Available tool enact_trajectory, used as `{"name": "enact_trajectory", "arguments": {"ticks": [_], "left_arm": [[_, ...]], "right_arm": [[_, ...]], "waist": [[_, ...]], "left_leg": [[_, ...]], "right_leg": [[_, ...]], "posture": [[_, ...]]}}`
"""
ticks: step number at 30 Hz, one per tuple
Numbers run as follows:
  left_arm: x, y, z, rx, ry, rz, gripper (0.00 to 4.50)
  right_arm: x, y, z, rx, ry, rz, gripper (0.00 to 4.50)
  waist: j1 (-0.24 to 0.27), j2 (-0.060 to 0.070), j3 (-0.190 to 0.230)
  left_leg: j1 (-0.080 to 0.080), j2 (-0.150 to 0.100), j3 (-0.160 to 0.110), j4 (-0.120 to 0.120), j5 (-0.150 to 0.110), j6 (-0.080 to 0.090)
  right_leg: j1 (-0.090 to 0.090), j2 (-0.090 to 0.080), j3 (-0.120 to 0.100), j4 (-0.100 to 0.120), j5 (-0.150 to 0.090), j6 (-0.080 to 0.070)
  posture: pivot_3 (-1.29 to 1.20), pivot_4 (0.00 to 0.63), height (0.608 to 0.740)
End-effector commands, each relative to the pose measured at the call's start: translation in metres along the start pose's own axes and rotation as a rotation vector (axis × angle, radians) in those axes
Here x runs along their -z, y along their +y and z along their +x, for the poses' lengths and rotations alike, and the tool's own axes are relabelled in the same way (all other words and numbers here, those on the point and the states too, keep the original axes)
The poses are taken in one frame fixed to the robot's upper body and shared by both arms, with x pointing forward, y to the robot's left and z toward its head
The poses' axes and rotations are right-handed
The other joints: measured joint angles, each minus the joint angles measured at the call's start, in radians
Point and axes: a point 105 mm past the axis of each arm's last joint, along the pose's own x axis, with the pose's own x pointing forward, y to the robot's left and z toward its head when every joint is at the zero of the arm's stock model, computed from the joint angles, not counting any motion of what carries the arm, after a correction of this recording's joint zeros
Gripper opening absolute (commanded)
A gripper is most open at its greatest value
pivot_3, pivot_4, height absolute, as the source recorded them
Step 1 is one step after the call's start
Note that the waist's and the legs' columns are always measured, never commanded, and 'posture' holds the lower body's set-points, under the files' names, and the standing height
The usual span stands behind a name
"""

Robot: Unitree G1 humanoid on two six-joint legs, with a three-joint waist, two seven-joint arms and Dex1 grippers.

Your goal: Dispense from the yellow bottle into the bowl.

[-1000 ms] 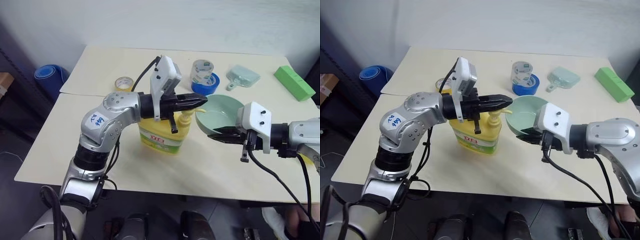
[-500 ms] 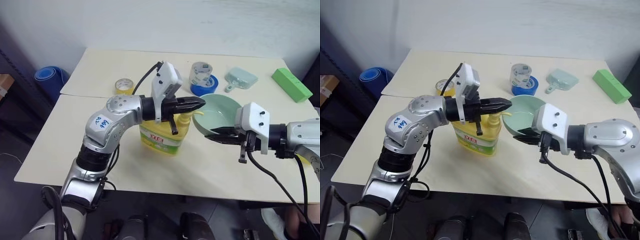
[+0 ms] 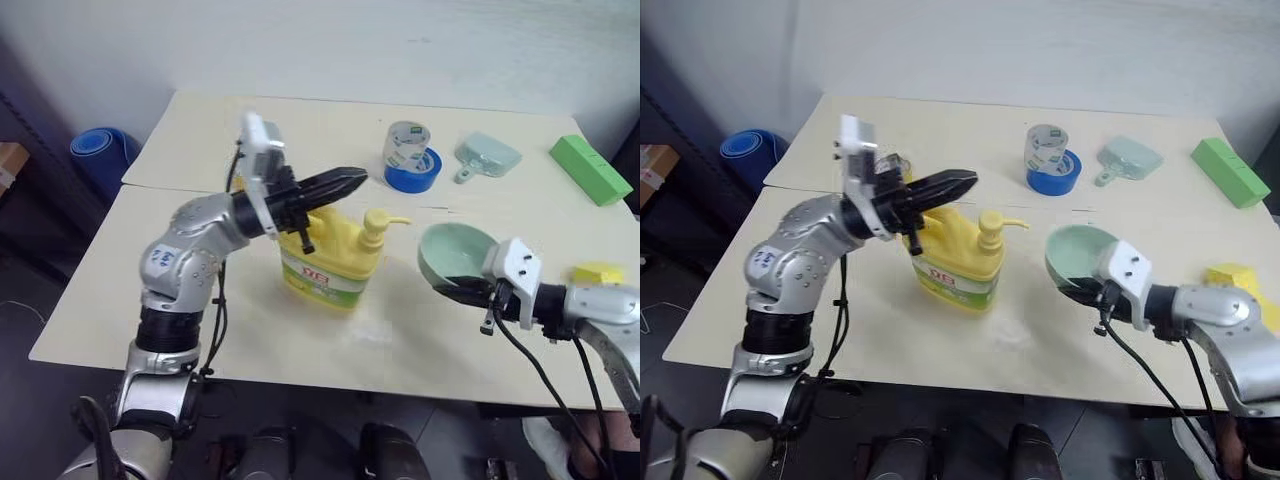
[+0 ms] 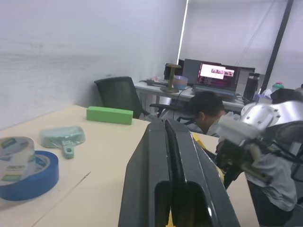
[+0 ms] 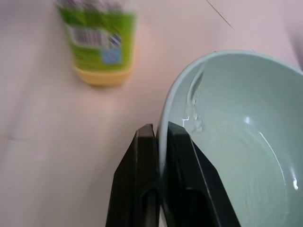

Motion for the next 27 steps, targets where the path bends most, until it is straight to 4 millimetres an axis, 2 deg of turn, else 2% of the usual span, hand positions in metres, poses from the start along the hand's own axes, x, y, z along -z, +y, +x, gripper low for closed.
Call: {"name": "enact_trajectory", "arguments": {"ticks": [1,4,6,7,8,9,12,16,18,20,23,26,27], "left_arm": [[-0.009,-0.007,-0.017,0.035,-0.024,0.069,0.07],[0.006,-0.008,-0.053,-0.033,0.042,0.080,0.07],[0.018,-0.014,-0.071,-0.041,0.130,0.125,0.07],[0.023,-0.017,-0.077,-0.037,0.167,0.144,0.00],[0.029,-0.022,-0.086,-0.041,0.208,0.149,0.00],[0.031,-0.025,-0.091,-0.057,0.225,0.142,0.00],[0.033,-0.024,-0.107,-0.147,0.234,0.113,0.58],[0.058,-0.032,-0.140,-0.217,0.346,0.100,1.66],[0.076,-0.044,-0.156,-0.168,0.431,0.112,2.20],[0.096,-0.052,-0.176,-0.185,0.517,0.096,2.75],[0.121,-0.060,-0.197,-0.230,0.632,0.165,3.64],[0.136,-0.069,-0.206,-0.238,0.681,0.200,4.47],[0.138,-0.072,-0.207,-0.234,0.678,0.197,4.47]], "right_arm": [[0.029,-0.010,0.001,0.065,0.031,-0.064,0.00],[0.046,-0.012,0.010,0.076,0.019,-0.041,0.00],[0.051,-0.010,0.012,0.061,0.003,-0.021,0.00],[0.052,-0.009,0.013,0.051,-0.005,-0.010,0.68],[0.054,-0.010,0.012,0.061,-0.011,-0.016,0.84],[0.055,-0.011,0.010,0.065,-0.019,-0.018,1.22],[0.053,-0.013,0.004,0.087,-0.059,-0.022,2.14],[0.027,-0.004,-0.020,0.127,-0.231,-0.015,3.37],[0.014,0.019,-0.029,0.054,-0.297,-0.057,3.99],[0.012,0.045,-0.035,-0.027,-0.310,-0.056,4.50],[0.021,0.073,-0.043,-0.108,-0.274,0.032,4.50],[0.029,0.083,-0.046,-0.131,-0.247,0.019,4.50],[0.032,0.083,-0.046,-0.119,-0.241,0.000,4.50]], "waist": [[-0.001,0.002,0.001],[-0.013,0.003,0.002],[-0.023,0.004,0.003],[-0.025,0.004,0.003],[-0.025,0.004,0.003],[-0.025,0.004,0.003],[-0.015,0.004,0.003],[-0.008,0.006,0.003],[-0.005,0.007,0.004],[0.001,0.007,0.003],[0.004,0.007,0.004],[0.004,0.007,0.004],[0.004,0.007,0.004]], "left_leg": [[0.000,0.000,0.000,0.000,0.000,0.000],[0.000,0.001,0.000,0.000,0.000,0.000],[0.000,0.001,0.000,0.000,0.000,0.000],[0.000,0.001,0.000,0.000,0.000,0.000],[0.000,0.001,0.000,0.000,0.000,0.000],[0.000,0.002,0.000,0.000,0.000,0.000],[0.000,0.001,-0.001,0.001,0.000,0.000],[0.001,0.001,-0.001,0.000,0.000,0.000],[0.000,0.002,-0.001,-0.001,0.000,0.000],[0.000,0.002,-0.001,-0.002,0.000,0.000],[0.001,0.002,0.001,-0.002,0.000,0.000],[0.001,0.001,0.003,-0.001,0.000,0.000],[0.001,0.001,0.003,-0.001,0.000,0.000]], "right_leg": [[0.000,0.000,0.000,0.000,0.000,0.000],[0.000,0.000,0.000,0.000,0.000,0.000],[0.000,0.000,0.000,0.000,0.000,0.000],[0.000,0.000,0.000,0.000,0.000,0.000],[0.000,0.000,-0.001,0.000,0.000,0.000],[0.000,0.000,-0.001,0.000,0.000,0.000],[0.001,0.000,-0.001,0.000,0.000,0.000],[0.001,0.000,0.000,0.000,0.000,0.000],[0.001,0.000,-0.001,-0.001,0.000,0.000],[0.000,0.001,-0.001,-0.002,0.000,0.000],[0.001,0.001,0.001,-0.004,0.000,0.000],[0.002,0.001,0.002,-0.007,0.000,0.000],[0.002,0.001,0.003,-0.007,0.000,-0.001]], "posture": [[0.00,0.150,0.740],[0.00,0.150,0.740],[0.00,0.150,0.740],[0.00,0.150,0.740],[0.00,0.150,0.740],[0.00,0.150,0.740],[0.00,0.150,0.740],[0.00,0.150,0.740],[0.00,0.150,0.740],[0.00,0.150,0.740],[0.00,0.150,0.740],[0.00,0.150,0.740],[0.00,0.150,0.740]]}}
